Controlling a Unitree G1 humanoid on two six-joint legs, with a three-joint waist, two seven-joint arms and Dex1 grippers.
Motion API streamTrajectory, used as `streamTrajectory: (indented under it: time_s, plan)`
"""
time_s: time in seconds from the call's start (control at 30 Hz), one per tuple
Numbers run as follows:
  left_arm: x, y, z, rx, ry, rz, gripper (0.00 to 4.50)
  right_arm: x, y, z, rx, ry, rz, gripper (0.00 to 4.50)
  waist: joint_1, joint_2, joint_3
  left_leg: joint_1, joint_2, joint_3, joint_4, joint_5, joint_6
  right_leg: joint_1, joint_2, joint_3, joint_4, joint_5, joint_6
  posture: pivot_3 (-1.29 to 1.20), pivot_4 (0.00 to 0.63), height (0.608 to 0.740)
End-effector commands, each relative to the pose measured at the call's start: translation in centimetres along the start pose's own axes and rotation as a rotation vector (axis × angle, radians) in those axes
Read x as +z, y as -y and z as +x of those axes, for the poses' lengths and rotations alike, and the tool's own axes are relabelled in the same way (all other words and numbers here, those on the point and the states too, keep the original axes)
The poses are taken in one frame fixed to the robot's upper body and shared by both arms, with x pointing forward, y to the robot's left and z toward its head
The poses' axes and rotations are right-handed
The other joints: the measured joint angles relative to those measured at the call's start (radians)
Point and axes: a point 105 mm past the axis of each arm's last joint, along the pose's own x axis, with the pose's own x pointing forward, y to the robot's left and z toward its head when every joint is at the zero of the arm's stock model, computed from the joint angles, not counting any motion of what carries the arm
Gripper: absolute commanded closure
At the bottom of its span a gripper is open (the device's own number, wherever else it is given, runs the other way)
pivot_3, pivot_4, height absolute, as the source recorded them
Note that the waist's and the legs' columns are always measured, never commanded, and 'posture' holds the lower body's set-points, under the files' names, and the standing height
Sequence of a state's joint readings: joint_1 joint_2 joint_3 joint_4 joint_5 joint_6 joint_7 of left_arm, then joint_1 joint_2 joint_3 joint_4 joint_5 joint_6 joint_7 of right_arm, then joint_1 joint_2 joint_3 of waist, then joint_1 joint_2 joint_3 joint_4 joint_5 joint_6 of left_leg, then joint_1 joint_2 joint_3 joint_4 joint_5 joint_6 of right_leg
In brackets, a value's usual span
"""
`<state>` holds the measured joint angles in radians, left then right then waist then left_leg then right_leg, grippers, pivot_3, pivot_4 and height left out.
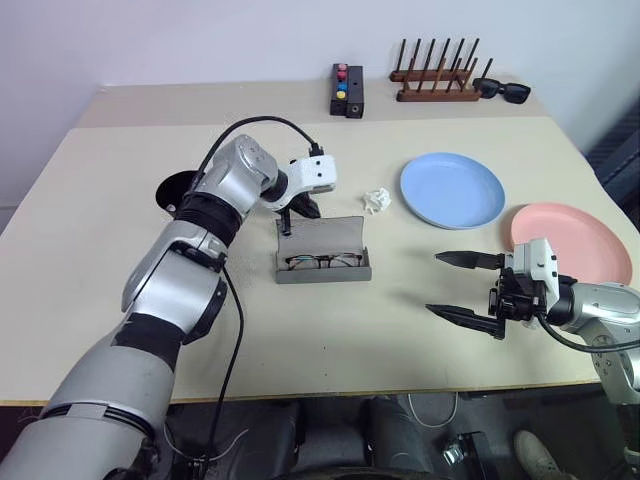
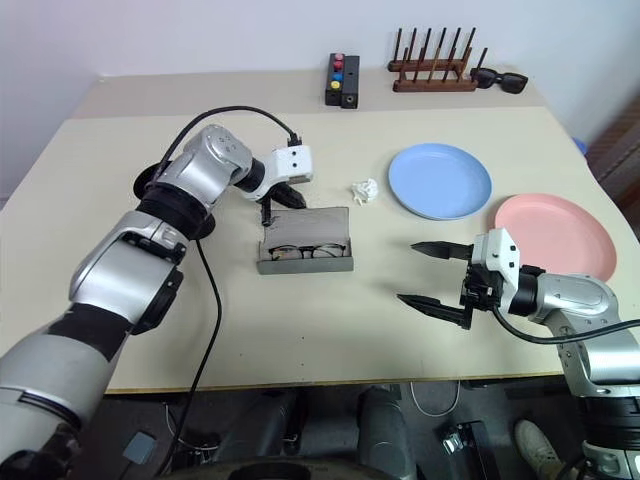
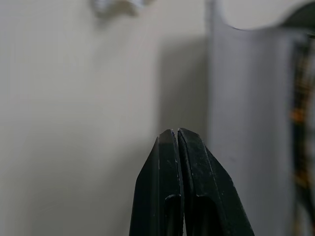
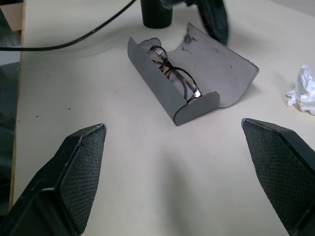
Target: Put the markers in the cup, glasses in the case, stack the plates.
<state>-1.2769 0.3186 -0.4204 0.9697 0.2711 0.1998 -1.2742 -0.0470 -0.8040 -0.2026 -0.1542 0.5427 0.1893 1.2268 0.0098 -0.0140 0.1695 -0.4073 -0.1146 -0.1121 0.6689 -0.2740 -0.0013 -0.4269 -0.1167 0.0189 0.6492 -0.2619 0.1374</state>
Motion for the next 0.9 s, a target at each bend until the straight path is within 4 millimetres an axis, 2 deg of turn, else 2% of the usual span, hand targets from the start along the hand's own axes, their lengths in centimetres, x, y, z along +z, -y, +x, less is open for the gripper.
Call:
streamTrajectory:
  time_s: [0.03, 0.33, 0.9]
  plan:
    - [0.9, 0.5, -1.1, -0.057, 0.026, 0.03, 4.45, 0.4, 0.0, 0.0, 0.005, 0.015, -0.027, 0.0, 0.001, 0.0, 0.0, 0.0, 0.0, 0.0, 0.0, 0.0, 0.0, 0.0, 0.0, 0.0, 0.0, 0.0, 0.0, 0.0, 0.15, 0.74]
    - [1.6, 2.3, -2.6, -0.161, 0.066, 0.06, 4.45, 0.3, 0.1, 0.0, 0.007, 0.014, -0.028, 0.0, 0.0, 0.0, 0.0, 0.0, 0.0, 0.0, 0.0, 0.0, 0.0, 0.0, 0.0, 0.0, 0.0, 0.0, 0.0, 0.0, 0.15, 0.74]
    - [1.8, 4.8, -2.3, -0.23, 0.052, 0.099, 4.45, 0.4, 0.3, 0.0, 0.008, 0.016, -0.033, 0.0, 0.0, 0.0, 0.0, 0.0, 0.0, 0.0, 0.0, 0.0, 0.0, 0.0, 0.0, 0.0, 0.0, 0.0, 0.0, 0.0, 0.15, 0.74]
